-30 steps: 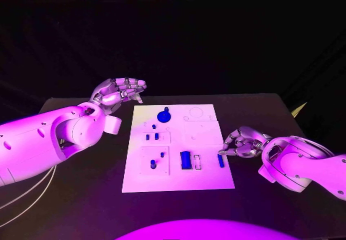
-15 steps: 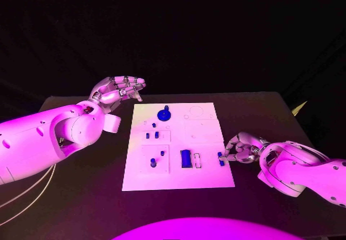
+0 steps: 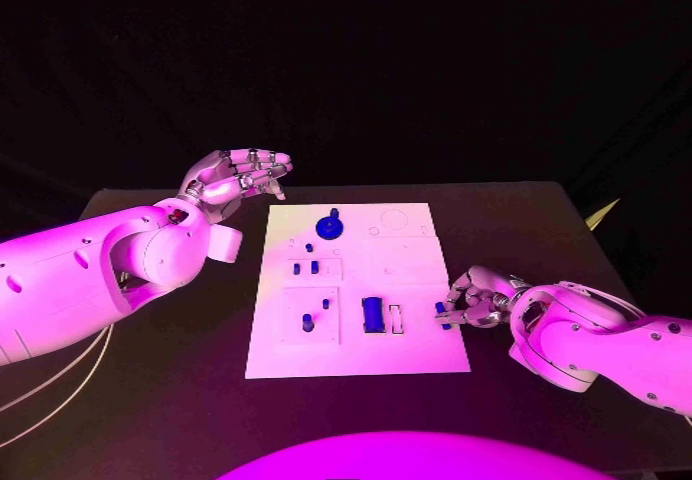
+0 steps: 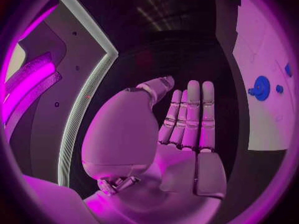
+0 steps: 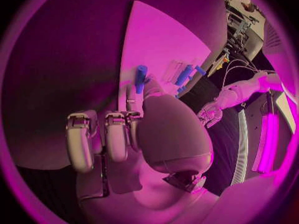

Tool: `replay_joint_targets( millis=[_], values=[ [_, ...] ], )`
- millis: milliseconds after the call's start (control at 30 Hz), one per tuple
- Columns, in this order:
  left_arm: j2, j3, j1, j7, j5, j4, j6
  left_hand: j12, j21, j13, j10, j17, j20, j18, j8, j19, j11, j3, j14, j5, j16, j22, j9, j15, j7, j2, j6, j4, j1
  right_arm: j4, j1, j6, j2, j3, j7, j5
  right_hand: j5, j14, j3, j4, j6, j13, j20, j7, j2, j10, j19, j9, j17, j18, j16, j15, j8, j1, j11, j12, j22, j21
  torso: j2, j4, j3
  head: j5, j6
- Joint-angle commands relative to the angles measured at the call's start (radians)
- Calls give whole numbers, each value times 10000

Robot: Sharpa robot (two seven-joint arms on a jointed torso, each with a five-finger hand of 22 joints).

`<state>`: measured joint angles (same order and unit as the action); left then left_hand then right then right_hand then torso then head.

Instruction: Assemble the parts on the task board

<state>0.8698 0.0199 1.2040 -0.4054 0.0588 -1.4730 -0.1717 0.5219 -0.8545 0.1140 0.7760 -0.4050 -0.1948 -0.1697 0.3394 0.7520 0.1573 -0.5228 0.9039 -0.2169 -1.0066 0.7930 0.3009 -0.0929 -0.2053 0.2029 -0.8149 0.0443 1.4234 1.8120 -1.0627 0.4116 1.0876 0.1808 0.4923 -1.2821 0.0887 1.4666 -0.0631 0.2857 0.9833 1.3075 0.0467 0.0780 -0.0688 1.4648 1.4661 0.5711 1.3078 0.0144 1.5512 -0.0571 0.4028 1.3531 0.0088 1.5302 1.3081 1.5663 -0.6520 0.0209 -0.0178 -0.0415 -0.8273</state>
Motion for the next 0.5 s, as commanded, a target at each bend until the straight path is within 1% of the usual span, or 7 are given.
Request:
replay_joint_targets(
  millis=[33,167,200,300,400,500],
  values=[
    [-5,-5,4,-125,-22,-10,173,-19,59,-9,64,9,22,-128,65,9,16,5,-45,38,-39,-12,-13,17,-21,2,71,81,-105,-3,72,-632,-73,26,274,-564,0,957,30,8,33,2382,-49,-6,-25,860,1047,-14,2205,-144,55,-66,-45,3,-73,5,2627,45,0,-2,4,22,19],
    [-2,-4,4,-112,-22,-6,182,-25,69,-14,63,9,23,-130,75,12,17,5,-47,36,-42,-18,-12,18,-24,-3,60,82,-98,-44,122,-950,-163,29,448,-1048,1,958,91,-13,105,2382,-57,-37,-74,860,1047,43,2214,-144,58,-82,-20,77,-97,3,2627,45,2,1,-1,35,-15],
    [-2,-4,4,-108,-22,-6,187,-25,69,-14,63,9,23,-130,75,12,17,5,-47,36,-42,-18,-12,18,-24,-3,60,82,-98,-61,134,-1011,-186,30,495,-1161,3,957,142,-33,121,2379,-62,-51,-83,857,1047,68,2207,-144,55,-93,-21,152,-110,-4,2627,45,5,0,-6,37,2],
    [1,-3,4,-97,-22,-6,202,-25,69,-14,63,9,23,-130,75,12,17,5,-47,36,-42,-18,-12,18,-24,-3,60,82,-98,-101,158,-1116,-253,32,611,-1433,18,959,268,-91,130,2377,-78,-71,-112,856,1047,109,2218,-144,58,-113,-46,357,-131,-9,2627,45,4,3,-7,33,-9],
    [6,-3,4,-88,-22,-7,212,-25,69,-14,63,9,23,-130,75,12,17,5,-47,36,-42,-18,-12,18,-24,-3,60,82,-98,-123,170,-1181,-309,33,708,-1632,-104,960,552,-111,151,2384,-97,-86,-175,861,1047,161,2223,-144,59,-129,-108,622,-147,-3,2627,45,5,6,-3,40,1],
    [15,-2,4,-79,-22,-9,213,-25,69,-14,63,9,23,-130,75,12,17,5,-47,36,-42,-18,-12,18,-24,-3,60,82,-98,-127,177,-1195,-341,33,824,-1793,4,963,881,-191,191,2386,-117,-112,-164,862,1047,189,2239,-144,64,-152,-176,967,-171,-4,2627,45,8,4,-3,32,12]
  ],
)
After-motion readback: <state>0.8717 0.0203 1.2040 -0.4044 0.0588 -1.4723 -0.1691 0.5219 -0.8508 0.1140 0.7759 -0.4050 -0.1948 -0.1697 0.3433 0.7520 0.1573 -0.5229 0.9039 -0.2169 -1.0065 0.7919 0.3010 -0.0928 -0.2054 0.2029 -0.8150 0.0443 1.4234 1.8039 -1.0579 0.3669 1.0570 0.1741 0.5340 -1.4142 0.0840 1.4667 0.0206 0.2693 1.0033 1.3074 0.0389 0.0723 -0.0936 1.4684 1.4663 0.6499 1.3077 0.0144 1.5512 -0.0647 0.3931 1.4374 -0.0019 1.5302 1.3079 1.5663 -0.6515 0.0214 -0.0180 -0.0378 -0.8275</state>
